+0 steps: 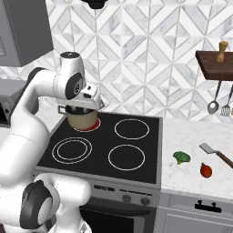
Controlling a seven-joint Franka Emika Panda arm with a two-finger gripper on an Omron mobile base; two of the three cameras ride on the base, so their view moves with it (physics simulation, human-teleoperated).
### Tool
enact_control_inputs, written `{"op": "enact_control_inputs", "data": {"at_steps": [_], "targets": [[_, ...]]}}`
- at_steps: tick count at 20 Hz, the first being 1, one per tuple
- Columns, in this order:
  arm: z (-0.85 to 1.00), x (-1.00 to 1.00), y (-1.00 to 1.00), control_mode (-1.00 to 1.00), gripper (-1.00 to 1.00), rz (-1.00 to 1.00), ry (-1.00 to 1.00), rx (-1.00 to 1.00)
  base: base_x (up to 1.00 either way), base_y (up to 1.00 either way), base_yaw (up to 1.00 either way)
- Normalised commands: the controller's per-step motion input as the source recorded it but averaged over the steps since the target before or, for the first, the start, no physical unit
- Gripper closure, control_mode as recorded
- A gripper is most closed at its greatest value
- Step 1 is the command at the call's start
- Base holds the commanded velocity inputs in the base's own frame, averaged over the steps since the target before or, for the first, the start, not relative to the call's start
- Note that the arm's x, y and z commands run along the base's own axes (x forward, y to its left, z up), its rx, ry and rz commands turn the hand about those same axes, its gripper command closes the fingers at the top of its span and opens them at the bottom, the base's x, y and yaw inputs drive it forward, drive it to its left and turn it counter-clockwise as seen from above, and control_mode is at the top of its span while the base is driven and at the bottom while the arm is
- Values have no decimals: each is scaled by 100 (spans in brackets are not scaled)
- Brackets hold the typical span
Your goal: Put the broccoli and tomato in the pot. Retrieve the spatula and lightly stir the vegetables in the pot.
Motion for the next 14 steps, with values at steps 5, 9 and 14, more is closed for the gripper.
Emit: {"op": "enact_control_inputs", "data": {"at_steps": [5,9,14], "targets": [[0,-21,-4,-100,-100,0,-2,0,0,0,0],[0,-13,-55,-100,-100,-1,0,0,0,0,0],[-7,-1,-88,-100,-100,-4,0,0,0,0,0]]}}
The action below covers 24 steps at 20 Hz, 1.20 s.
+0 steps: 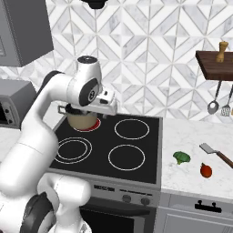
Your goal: Put the broccoli and tomato in the pot. Retrieve the spatula and lightly stir the vegetables in the pot.
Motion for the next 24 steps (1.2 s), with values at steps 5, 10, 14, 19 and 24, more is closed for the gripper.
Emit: {"op": "enact_control_inputs", "data": {"at_steps": [5,10,14,19,24], "targets": [[-22,0,-100,-100,-100,-1,1,0,0,0,0],[-32,0,-100,-100,-100,0,2,-4,0,0,0],[-33,3,-86,-100,-100,0,3,-10,0,0,0],[-32,16,-73,-100,-100,0,4,-11,0,0,0],[-25,15,-66,-100,-100,0,2,-10,0,0,0]]}}
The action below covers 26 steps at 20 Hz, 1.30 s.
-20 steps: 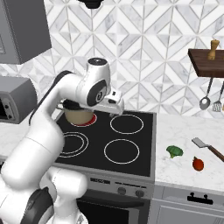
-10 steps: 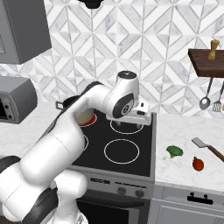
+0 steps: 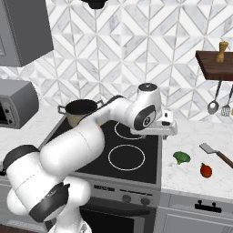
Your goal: Put the broccoli and tomato in the pot. Retrieve the spatula and lightly stir the vegetables in the pot.
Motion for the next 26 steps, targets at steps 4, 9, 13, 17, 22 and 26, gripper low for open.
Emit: {"op": "enact_control_inputs", "data": {"at_steps": [4,9,13,17,22,26], "targets": [[-37,3,-46,-100,-100,0,0,-13,0,0,0],[-30,10,-39,-100,-100,0,0,-12,0,0,0],[-27,20,-39,-100,-100,0,4,-4,0,0,0],[-41,5,-16,-100,-100,2,5,0,0,0,0],[-24,23,-12,-100,-100,8,0,0,0,0,0],[-31,24,-12,-100,-100,6,0,0,0,0,0]]}}
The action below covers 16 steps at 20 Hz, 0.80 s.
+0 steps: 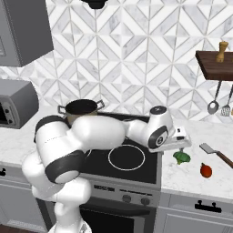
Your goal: Put the broccoli and tomato in the pot. Retrieve the spatula and lightly stir the vegetables in the pot.
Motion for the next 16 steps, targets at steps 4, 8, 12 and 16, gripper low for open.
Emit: {"op": "enact_control_inputs", "data": {"at_steps": [4,8,12,16], "targets": [[-34,19,-2,-100,-100,6,0,-1,0,0,0],[-28,24,-10,-100,-100,3,0,-2,0,0,0],[-14,16,-20,-100,-100,0,0,-7,0,0,0],[-13,21,-24,-100,-100,0,0,-4,0,0,0]]}}
